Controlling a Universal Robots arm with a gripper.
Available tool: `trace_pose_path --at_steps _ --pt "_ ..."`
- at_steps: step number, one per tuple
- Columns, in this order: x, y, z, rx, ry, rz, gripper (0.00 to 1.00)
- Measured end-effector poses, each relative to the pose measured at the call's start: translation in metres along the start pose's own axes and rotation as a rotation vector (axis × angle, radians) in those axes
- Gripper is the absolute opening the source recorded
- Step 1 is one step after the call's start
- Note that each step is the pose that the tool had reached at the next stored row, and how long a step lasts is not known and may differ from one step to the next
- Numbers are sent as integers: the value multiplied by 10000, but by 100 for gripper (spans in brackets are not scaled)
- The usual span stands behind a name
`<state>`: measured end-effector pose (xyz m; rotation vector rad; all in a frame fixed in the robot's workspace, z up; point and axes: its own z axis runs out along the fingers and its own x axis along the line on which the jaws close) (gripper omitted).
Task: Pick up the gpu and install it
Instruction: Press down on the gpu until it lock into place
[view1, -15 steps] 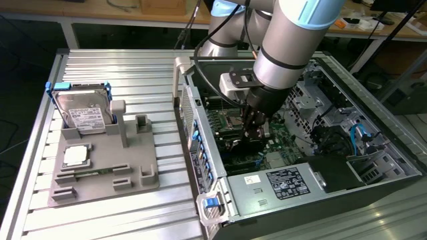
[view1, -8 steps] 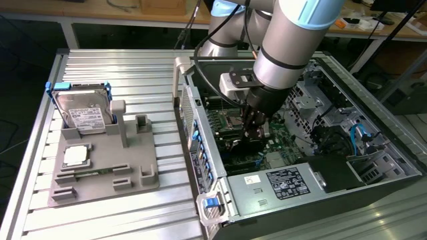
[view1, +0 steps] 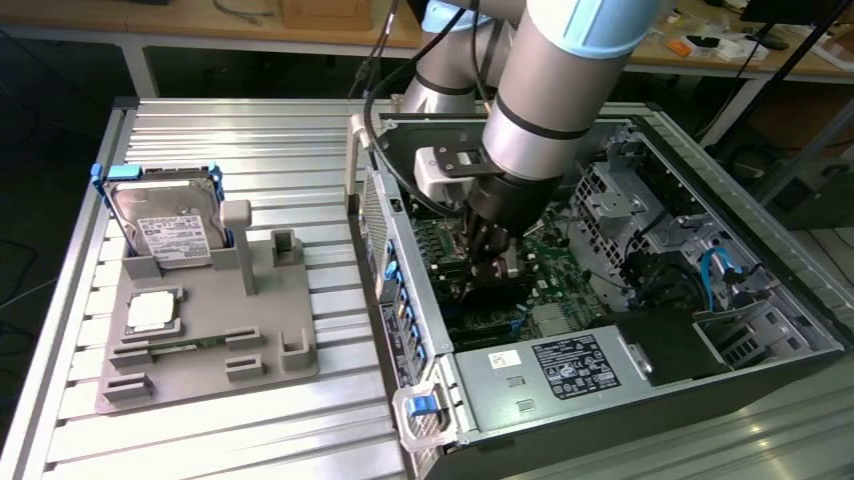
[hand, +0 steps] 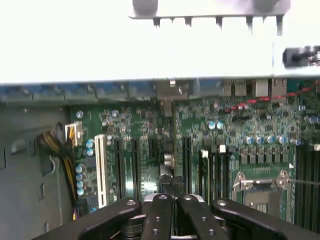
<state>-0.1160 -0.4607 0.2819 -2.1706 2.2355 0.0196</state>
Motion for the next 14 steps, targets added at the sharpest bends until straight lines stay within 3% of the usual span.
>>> trace_pose_path --at_steps 3,5,7,10,12,13,14 --pt "3 99 4 0 -11 0 11" --pt "3 107 17 -11 -16 0 11" --pt "3 90 22 -85 -33 5 11" --pt "2 35 29 -314 -65 12 11" --pt "1 -7 31 -644 -58 23 11" --pt "1 -14 31 -764 -55 30 11" --pt "0 -22 31 -940 -49 38 11"
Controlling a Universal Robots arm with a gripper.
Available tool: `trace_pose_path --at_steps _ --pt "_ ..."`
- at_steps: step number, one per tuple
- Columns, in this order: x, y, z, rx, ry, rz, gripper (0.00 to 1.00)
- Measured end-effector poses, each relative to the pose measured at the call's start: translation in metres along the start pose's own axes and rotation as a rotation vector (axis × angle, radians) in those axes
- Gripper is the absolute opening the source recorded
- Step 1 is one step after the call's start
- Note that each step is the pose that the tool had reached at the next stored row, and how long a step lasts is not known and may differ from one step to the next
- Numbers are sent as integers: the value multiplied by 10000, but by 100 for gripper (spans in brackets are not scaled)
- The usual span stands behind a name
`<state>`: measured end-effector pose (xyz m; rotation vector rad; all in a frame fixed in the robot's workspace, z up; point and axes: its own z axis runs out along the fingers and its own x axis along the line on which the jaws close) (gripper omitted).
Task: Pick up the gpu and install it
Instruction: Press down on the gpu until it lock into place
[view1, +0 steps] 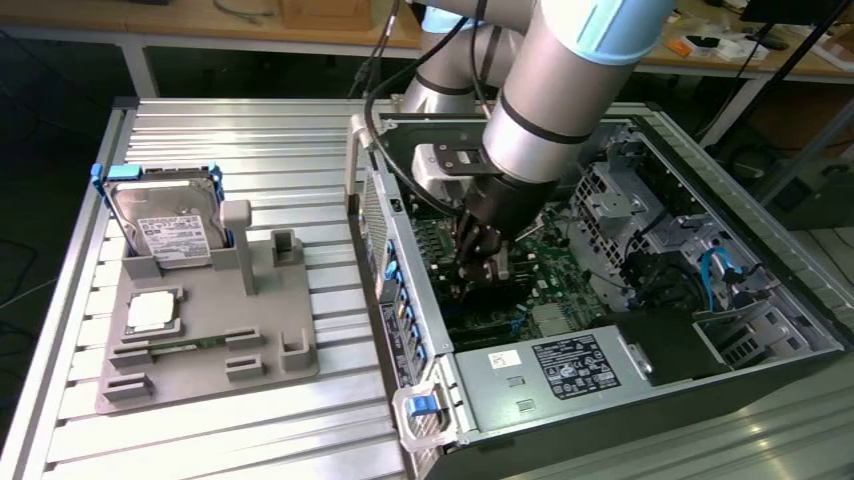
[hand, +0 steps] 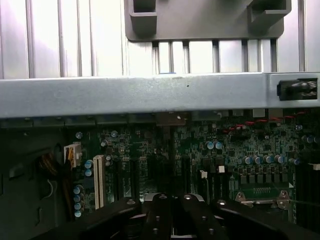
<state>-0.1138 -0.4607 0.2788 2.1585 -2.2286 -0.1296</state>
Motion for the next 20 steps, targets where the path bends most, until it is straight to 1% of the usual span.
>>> trace_pose_path --at_steps 1,2,5,6,7,8,9,10,11,13,15,18,19,20 --pt "0 -6 -2 -143 7 7 11" --pt "0 -13 -2 -261 10 14 11" --pt "-1 -32 -4 -650 23 31 11" --pt "-1 -42 -4 -852 28 40 11" --pt "-2 -53 -5 -1010 33 47 11" --pt "-3 -62 -6 -1141 36 52 11" --pt "-4 -73 -6 -1314 41 58 11" --pt "-5 -80 -6 -1470 43 63 11" --pt "-5 -85 -6 -1638 50 70 11" --pt "-6 -87 -14 -1928 60 84 11" --pt "-7 -87 -24 -2193 66 102 11" --pt "-13 -91 -30 -2569 76 124 11" --pt "-17 -93 -31 -2676 79 131 11" --pt "-26 -98 -31 -2835 83 143 11"
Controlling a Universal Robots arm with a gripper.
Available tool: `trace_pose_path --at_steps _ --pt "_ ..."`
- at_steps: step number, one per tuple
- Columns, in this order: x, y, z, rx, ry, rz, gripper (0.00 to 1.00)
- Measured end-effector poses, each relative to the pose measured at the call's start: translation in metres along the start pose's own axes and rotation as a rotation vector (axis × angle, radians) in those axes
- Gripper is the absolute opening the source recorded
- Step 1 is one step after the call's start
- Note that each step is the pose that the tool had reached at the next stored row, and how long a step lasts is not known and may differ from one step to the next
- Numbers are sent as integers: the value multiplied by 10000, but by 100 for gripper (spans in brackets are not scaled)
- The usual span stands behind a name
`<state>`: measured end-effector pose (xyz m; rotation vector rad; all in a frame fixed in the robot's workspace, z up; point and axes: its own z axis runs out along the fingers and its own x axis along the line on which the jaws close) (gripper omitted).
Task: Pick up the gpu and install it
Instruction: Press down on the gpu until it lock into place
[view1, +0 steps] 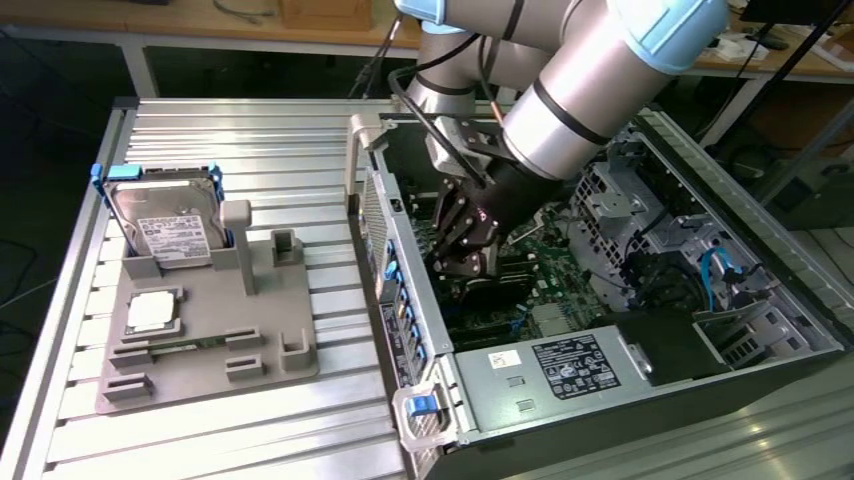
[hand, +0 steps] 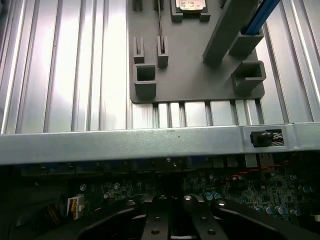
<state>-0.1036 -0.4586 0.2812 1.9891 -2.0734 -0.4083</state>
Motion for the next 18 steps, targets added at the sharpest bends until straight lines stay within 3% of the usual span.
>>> trace_pose_path --at_steps 8,14,18 --pt "-39 -57 -20 -732 11 53 11" --pt "-42 -123 -46 -1158 27 73 11" --pt "-44 -162 -61 -1542 40 84 11"
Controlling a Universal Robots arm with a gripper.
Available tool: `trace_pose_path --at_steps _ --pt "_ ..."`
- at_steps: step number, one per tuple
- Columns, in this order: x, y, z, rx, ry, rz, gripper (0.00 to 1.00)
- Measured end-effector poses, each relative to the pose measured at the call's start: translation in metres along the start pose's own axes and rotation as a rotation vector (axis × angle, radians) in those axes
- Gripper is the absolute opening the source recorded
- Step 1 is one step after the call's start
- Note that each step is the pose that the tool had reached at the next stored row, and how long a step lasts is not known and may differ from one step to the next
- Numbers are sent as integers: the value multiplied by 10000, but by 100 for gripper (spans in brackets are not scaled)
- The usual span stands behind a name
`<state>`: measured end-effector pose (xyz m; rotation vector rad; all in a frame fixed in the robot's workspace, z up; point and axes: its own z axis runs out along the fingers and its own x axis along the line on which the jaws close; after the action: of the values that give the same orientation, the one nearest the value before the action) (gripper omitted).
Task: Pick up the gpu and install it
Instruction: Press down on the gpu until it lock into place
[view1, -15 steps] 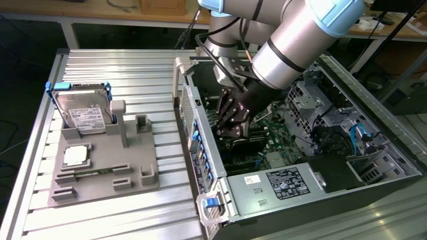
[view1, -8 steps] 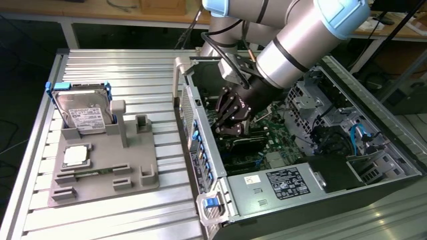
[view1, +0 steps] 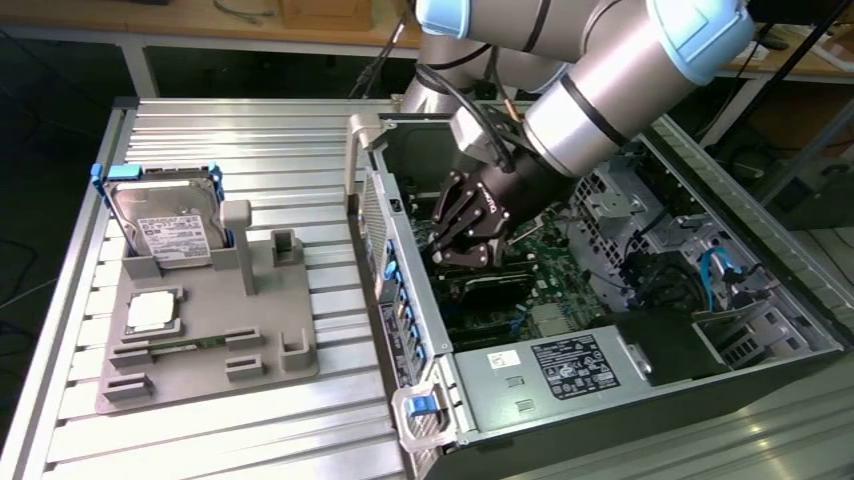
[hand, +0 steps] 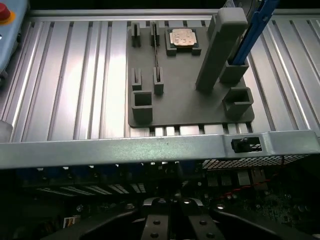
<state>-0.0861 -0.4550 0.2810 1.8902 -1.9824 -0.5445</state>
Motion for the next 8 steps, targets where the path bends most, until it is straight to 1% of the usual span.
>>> trace_pose_path --at_steps 3,4,5,6,7,8 --pt "-1 -22 -17 -360 10 19 11" --pt "-2 -34 -21 -458 8 19 11" --pt "-3 -42 -25 -535 11 20 11" --pt "-2 -45 -28 -571 15 19 11" --pt "-3 -45 -28 -590 13 22 11" --pt "-3 -45 -28 -590 12 22 11"
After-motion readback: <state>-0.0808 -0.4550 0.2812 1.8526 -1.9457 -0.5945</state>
